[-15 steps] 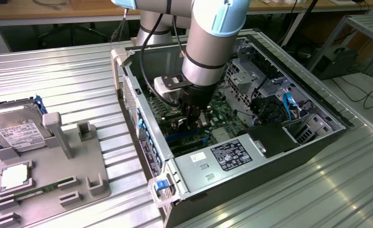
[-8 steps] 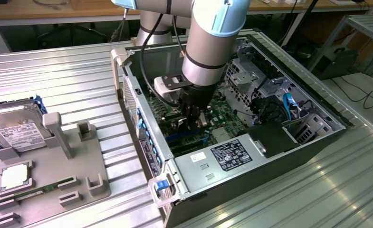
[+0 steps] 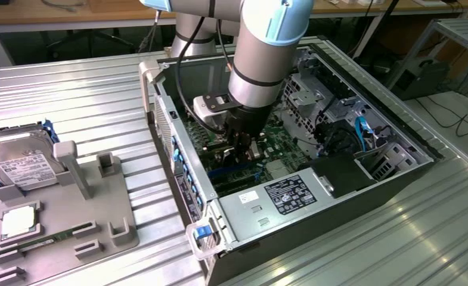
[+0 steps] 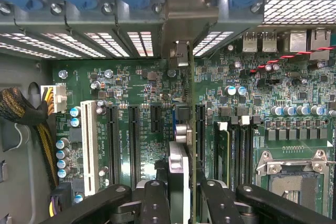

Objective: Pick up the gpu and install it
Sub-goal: 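Insert the gpu into the slot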

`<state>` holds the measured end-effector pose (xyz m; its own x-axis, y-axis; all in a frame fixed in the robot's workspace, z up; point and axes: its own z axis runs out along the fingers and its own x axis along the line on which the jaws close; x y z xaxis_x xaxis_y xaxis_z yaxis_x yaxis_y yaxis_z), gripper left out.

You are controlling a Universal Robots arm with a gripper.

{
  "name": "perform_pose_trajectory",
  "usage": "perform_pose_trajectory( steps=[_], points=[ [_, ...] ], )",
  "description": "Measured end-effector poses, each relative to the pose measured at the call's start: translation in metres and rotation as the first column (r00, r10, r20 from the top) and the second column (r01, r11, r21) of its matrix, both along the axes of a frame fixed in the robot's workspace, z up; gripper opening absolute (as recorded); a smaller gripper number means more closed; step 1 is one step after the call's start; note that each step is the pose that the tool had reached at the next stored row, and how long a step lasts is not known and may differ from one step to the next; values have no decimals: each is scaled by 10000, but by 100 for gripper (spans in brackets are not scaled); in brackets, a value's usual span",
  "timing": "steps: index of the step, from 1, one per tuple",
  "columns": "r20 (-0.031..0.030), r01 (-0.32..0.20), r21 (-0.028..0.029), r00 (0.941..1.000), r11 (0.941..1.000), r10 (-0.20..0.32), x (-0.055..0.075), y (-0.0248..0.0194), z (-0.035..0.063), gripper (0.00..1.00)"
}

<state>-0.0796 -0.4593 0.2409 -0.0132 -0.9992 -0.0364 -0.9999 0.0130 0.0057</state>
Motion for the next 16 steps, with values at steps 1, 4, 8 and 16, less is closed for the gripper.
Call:
perform_pose_trajectory(
  steps=[1, 4, 8, 16],
  points=[
    [0, 0, 0, 10000, 10000, 0, 0, 0, 0, 28],
    [-1, -1, -1, 10000, 10000, 1, 0, -11, 0, 28],
    [-1, 1, -1, 10000, 10000, -1, 0, -17, 0, 28],
    [-1, 0, -1, 10000, 10000, 0, 0, -18, -1, 28]
  ],
)
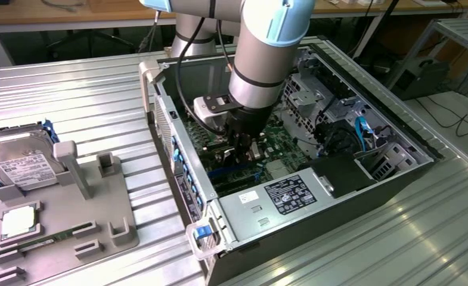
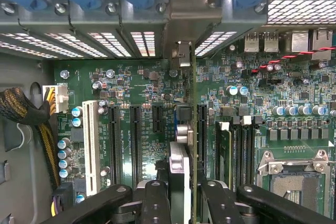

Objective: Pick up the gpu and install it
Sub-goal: 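Insert the gpu into the slot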

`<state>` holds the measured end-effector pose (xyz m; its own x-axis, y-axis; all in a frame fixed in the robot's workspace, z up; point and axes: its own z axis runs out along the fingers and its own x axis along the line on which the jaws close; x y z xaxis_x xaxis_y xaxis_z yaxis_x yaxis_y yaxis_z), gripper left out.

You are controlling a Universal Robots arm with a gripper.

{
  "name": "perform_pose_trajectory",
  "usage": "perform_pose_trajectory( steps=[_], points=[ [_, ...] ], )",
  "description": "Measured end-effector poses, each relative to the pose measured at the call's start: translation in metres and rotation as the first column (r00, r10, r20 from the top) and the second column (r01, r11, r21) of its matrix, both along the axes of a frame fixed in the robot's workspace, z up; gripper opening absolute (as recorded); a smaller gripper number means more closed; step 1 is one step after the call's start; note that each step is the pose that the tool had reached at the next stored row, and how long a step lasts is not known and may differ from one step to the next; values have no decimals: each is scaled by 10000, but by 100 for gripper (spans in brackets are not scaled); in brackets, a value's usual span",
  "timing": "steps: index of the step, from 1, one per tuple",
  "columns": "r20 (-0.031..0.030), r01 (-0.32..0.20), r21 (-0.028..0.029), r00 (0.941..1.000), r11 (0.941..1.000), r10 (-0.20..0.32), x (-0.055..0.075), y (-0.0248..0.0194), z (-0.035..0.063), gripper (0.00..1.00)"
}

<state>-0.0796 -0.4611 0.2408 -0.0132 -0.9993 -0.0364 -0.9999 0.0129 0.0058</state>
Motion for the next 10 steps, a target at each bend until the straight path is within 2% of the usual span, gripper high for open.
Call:
perform_pose_trajectory(
  steps=[10],
  points=[
    [0, -7, 0, 10000, 10000, 7, -1, -13, -2, 28]
  ],
)
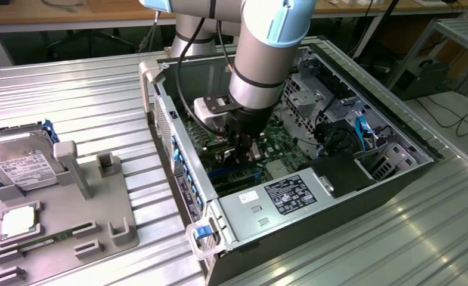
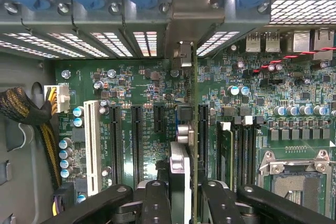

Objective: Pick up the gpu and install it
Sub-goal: 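Insert the gpu into the slot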

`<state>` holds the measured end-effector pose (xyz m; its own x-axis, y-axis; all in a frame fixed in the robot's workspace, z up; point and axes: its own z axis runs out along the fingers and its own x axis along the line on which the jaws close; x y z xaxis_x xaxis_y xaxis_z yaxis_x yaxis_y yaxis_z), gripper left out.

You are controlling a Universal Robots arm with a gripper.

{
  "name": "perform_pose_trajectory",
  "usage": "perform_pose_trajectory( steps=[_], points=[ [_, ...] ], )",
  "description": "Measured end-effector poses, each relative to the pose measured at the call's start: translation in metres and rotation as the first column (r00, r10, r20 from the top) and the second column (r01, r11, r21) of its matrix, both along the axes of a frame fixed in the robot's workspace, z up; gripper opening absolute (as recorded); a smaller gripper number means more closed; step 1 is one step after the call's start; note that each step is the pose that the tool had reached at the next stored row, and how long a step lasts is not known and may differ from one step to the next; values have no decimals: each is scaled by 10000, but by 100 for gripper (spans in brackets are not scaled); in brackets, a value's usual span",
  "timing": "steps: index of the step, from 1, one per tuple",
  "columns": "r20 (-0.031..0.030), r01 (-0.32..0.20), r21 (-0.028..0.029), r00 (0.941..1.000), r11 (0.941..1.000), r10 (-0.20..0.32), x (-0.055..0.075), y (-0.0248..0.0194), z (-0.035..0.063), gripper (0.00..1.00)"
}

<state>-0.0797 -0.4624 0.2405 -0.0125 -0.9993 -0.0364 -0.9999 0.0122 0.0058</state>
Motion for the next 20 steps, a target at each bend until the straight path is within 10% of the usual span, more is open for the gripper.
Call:
perform_pose_trajectory(
  steps=[20],
  points=[
    [-18, 0, -5, 10000, 10000, 0, -18, -1, -76, 28]
  ],
)
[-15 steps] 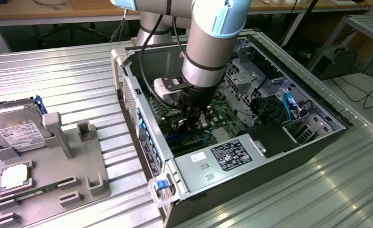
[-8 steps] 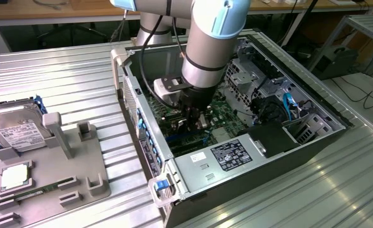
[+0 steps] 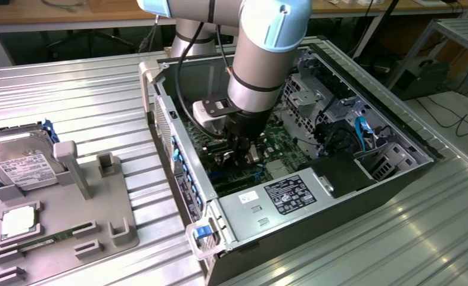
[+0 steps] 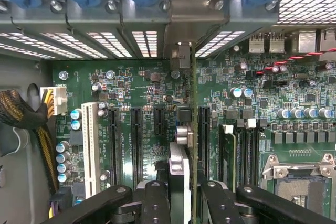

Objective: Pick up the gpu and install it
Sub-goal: 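Insert the gpu into the slot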

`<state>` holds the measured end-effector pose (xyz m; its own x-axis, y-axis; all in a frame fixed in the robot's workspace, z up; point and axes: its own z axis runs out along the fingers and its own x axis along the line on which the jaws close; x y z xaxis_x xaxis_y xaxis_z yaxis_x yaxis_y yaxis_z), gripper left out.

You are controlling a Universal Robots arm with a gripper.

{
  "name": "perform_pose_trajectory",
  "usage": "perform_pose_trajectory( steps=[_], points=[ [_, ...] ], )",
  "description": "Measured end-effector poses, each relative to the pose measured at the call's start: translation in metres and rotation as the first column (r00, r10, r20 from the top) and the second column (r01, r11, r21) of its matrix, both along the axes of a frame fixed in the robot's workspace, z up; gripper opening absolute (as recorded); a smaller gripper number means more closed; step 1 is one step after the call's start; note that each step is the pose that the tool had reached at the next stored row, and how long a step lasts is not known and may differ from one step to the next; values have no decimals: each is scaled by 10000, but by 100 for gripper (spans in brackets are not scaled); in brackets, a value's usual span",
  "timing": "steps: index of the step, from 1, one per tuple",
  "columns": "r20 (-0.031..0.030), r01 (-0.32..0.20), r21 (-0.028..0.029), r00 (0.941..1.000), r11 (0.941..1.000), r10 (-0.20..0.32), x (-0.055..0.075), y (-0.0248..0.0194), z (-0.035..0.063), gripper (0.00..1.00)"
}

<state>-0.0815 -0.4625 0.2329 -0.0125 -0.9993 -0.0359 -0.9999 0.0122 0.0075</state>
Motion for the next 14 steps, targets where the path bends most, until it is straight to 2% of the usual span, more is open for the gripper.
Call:
perform_pose_trajectory(
  steps=[14],
  points=[
    [6, 0, 11, 10000, 10000, 0, 1, 1, -14, 28]
  ],
)
